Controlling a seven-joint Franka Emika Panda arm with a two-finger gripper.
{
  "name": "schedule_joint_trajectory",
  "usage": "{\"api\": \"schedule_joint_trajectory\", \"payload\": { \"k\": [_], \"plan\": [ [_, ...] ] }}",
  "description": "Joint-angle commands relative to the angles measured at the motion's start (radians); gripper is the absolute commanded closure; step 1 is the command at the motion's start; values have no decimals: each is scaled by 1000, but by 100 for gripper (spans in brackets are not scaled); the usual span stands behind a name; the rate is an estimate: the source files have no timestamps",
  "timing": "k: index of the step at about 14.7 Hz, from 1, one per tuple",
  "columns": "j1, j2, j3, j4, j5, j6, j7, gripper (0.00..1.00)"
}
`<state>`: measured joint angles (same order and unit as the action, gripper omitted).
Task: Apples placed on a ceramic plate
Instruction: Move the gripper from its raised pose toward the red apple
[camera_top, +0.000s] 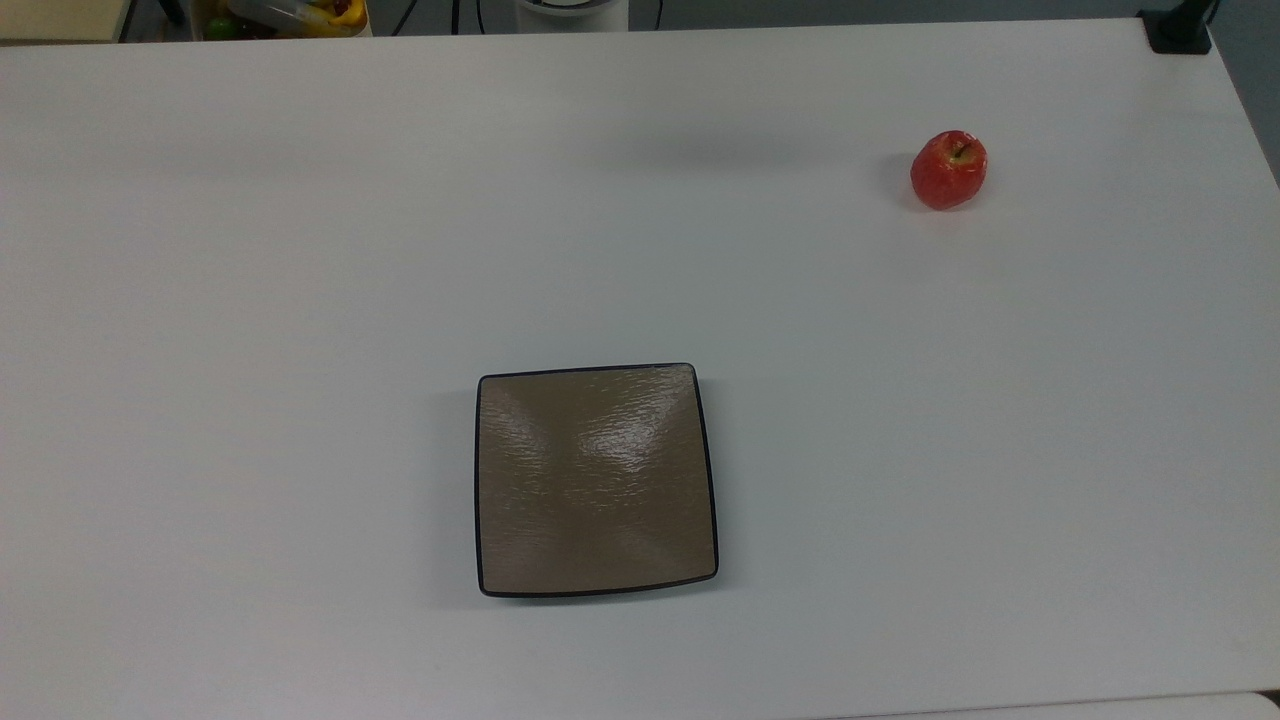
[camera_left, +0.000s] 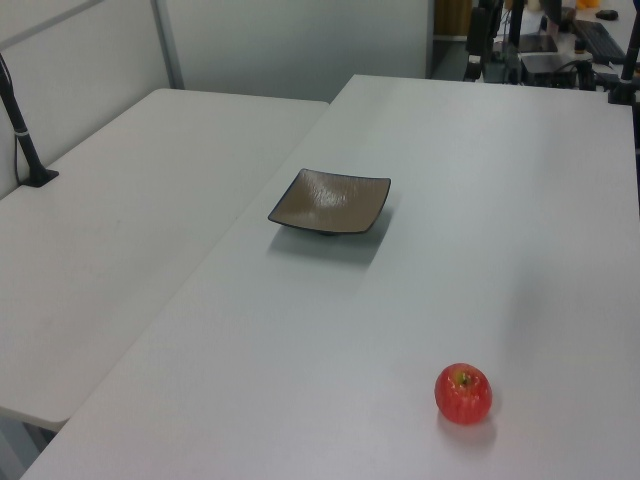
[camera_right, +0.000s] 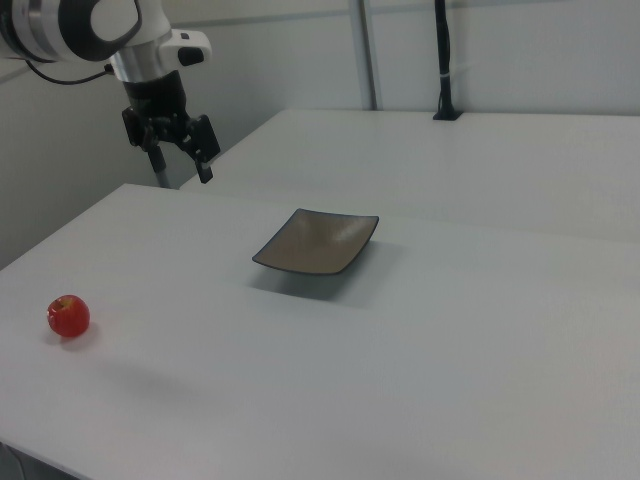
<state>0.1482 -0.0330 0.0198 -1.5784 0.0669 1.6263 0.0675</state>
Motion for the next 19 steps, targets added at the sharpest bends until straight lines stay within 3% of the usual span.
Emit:
{"api": "schedule_joint_trajectory", "payload": {
  "k": [1, 16, 19],
  "plan": [
    [13, -21, -12, -34, -7, 20, -9, 0],
    [16, -21, -9, -38, -2, 7, -17, 0],
    [91, -28, -9, -51, -6, 6, -35, 0]
  ]
}}
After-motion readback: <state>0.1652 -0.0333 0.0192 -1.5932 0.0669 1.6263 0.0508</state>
